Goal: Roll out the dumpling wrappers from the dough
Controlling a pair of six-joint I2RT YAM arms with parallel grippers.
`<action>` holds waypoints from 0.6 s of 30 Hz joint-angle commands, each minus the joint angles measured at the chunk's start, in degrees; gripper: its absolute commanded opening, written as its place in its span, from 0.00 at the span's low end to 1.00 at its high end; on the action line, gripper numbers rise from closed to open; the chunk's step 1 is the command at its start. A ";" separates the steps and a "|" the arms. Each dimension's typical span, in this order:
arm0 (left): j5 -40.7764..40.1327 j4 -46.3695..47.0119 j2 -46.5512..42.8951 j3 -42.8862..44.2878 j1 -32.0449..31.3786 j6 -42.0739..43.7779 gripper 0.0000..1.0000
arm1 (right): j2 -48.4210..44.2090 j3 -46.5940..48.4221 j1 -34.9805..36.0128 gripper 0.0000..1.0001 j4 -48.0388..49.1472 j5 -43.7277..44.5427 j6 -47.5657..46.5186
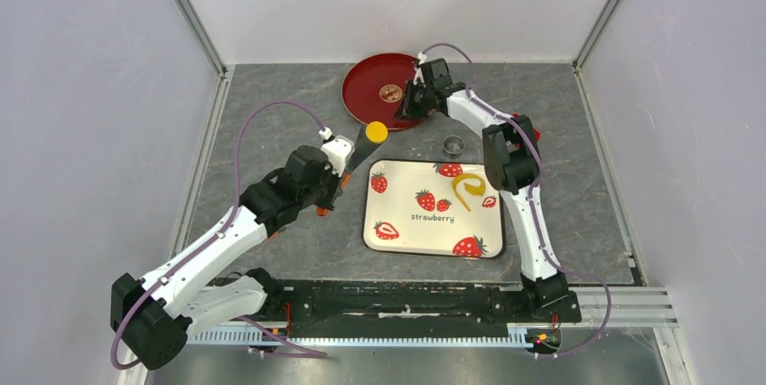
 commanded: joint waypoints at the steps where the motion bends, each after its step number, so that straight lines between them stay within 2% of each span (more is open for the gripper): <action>1: 2.32 3.27 -1.12 -0.55 0.28 -2.96 0.02 | 1.81 2.64 0.14 0.01 -5.23 4.34 -2.62; 18: 0.41 4.42 0.39 -1.70 0.36 -4.44 0.02 | -18.74 -27.46 3.04 0.01 -10.69 0.74 -16.69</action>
